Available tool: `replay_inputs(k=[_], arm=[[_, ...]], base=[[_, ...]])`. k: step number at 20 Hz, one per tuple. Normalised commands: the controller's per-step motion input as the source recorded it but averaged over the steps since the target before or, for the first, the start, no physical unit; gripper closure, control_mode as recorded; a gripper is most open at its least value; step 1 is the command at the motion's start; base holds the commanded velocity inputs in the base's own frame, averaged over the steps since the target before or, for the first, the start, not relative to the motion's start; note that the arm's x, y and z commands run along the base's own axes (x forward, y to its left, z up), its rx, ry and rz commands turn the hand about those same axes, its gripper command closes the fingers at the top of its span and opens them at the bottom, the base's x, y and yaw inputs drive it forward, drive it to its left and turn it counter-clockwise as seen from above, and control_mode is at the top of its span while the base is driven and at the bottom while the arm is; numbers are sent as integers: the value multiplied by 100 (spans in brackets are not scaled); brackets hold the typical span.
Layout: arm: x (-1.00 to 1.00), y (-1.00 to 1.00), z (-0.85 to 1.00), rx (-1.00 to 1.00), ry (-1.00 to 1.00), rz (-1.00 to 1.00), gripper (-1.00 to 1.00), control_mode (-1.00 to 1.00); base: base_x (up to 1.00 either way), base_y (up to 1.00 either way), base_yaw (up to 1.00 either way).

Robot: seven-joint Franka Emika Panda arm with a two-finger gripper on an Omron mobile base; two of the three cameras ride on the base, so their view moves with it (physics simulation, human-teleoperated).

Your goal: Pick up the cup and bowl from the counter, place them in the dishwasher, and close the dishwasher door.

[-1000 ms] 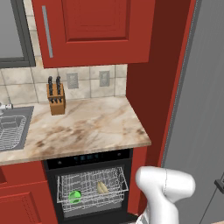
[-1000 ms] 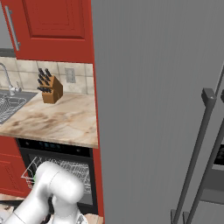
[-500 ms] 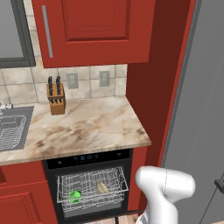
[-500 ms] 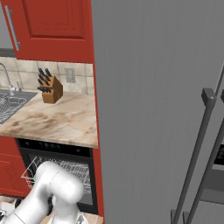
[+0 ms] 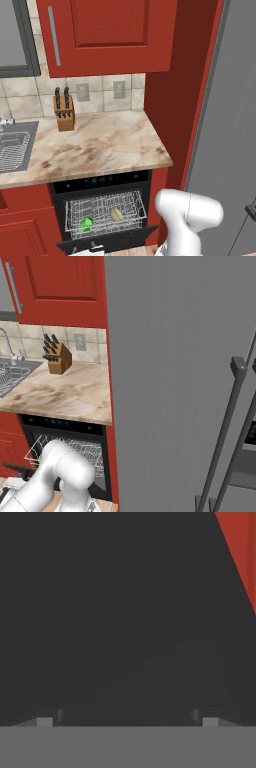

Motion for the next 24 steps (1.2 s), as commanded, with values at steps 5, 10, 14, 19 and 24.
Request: replay_inputs(k=[5,10,14,19,24], arm=[[66,0,0,-23,-16,2,-100,-100],[65,0,0,-22,-15,0,-100,-100],[63,-5,0,-21,-15,0,-100,-100],[62,-15,0,-22,-15,0,-100,-100],[69,-26,0,-22,-14,0,-100,-100]], base=[[0,0,0],[0,0,0],[0,0,0],[0,0,0],[0,0,0]])
